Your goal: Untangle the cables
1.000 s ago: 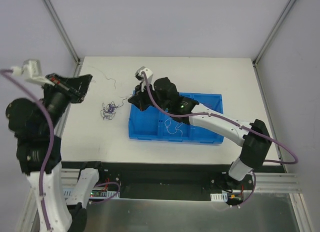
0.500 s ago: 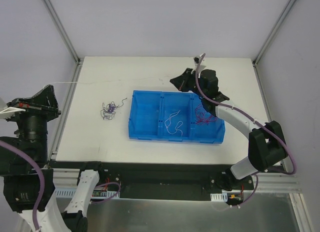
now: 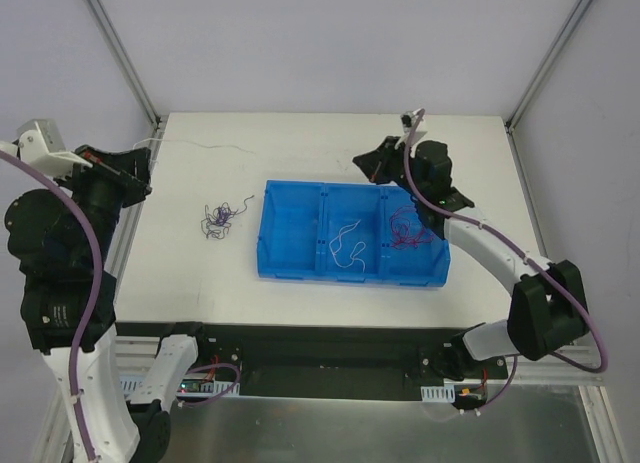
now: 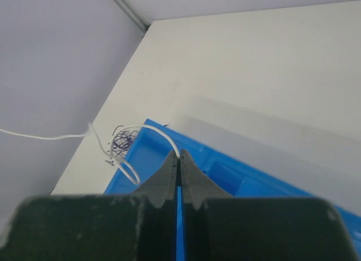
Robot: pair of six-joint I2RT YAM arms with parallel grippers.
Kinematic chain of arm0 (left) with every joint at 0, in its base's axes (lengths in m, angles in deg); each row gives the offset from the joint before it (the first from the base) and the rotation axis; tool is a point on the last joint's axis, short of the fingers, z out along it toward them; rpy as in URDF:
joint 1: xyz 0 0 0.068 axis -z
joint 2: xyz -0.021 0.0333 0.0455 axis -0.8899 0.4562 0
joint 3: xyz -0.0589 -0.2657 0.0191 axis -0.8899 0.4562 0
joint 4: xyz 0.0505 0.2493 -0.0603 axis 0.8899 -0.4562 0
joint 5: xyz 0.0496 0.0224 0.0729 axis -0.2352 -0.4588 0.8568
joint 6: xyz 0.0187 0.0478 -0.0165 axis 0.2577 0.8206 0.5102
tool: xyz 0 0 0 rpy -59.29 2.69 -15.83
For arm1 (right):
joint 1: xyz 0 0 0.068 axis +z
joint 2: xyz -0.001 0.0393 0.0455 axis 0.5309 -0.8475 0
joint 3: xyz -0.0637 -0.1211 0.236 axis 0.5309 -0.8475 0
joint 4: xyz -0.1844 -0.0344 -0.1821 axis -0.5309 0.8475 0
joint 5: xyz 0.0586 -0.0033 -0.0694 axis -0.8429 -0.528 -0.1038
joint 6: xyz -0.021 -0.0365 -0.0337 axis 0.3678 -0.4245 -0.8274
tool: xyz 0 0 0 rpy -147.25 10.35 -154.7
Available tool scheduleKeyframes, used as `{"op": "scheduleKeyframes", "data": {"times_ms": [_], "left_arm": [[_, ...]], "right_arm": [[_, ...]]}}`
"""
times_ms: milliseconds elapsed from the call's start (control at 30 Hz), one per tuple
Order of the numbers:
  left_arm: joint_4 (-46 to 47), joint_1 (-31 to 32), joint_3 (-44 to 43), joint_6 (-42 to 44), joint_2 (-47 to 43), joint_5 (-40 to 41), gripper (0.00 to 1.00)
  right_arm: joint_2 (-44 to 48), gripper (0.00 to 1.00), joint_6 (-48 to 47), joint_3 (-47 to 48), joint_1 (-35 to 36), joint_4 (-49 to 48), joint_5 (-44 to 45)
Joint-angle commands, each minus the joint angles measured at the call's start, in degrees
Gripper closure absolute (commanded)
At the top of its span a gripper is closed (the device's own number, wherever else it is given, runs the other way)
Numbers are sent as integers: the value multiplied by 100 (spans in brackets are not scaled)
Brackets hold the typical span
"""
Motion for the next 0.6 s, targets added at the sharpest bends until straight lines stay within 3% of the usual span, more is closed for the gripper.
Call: {"op": "scheduleKeyframes", "data": {"times_ms": [0, 133, 233, 300, 467, 567], "left_arm": [[230, 21, -39, -49, -686, 930, 100], [108, 21, 102, -127, -871, 1371, 100], [107, 21, 216, -242, -776, 1153, 100], [151, 21, 181, -269, -539, 618, 100], [213, 21, -65, -540, 532, -1946, 100], [607, 239, 276, -997, 1087, -3056, 100]], "right_arm": [[495, 99, 34, -336, -692, 161, 538], [504, 99, 167, -530, -1124, 161, 406], [531, 99, 202, -574, -1265, 143, 240], [566, 99, 124, -539, -1274, 56, -32], [715, 99, -183, -521, -1248, -68, -568], [891, 99, -762, -495, -1257, -68, -1253]]}}
